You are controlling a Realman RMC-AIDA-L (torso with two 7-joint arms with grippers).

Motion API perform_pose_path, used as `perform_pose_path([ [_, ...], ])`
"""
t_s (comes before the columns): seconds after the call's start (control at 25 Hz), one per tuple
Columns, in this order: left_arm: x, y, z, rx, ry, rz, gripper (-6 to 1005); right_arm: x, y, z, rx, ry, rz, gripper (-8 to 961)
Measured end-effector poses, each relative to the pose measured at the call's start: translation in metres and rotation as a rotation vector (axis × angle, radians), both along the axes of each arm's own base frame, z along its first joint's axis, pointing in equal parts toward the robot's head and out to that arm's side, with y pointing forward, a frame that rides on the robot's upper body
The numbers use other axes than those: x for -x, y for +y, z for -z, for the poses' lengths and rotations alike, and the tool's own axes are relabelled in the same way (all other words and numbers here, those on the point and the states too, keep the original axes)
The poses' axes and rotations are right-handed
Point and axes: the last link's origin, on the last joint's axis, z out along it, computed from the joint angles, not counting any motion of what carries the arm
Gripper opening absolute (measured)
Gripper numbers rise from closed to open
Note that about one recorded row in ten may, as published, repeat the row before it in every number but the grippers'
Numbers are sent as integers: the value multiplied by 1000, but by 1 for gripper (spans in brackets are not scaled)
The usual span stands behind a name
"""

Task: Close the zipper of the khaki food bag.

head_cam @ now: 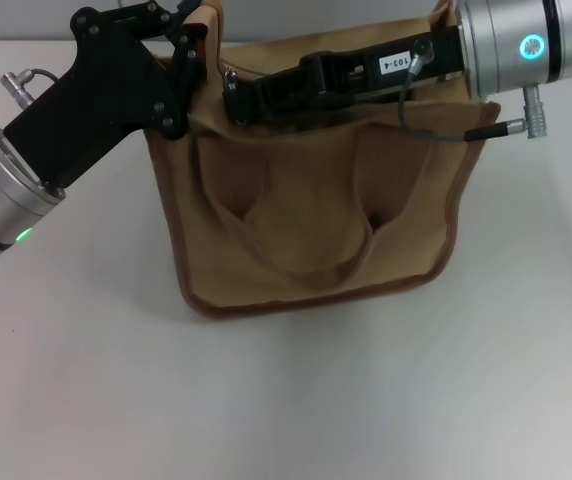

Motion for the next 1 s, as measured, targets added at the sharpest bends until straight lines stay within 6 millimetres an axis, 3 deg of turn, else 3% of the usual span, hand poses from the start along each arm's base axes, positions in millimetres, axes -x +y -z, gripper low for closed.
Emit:
perform_pose_path([
  [0.24,0,0,0,0,-1,0,98,-4,1,1,-23,-3,1,267],
  [0.56,0,1,0,-6,-7,-10,102,-12,-2,0,-48,5,-22,3],
  [1.0,-1,2,1,-4,-10,-11,108,-15,-4,-6,-69,42,-37,38],
])
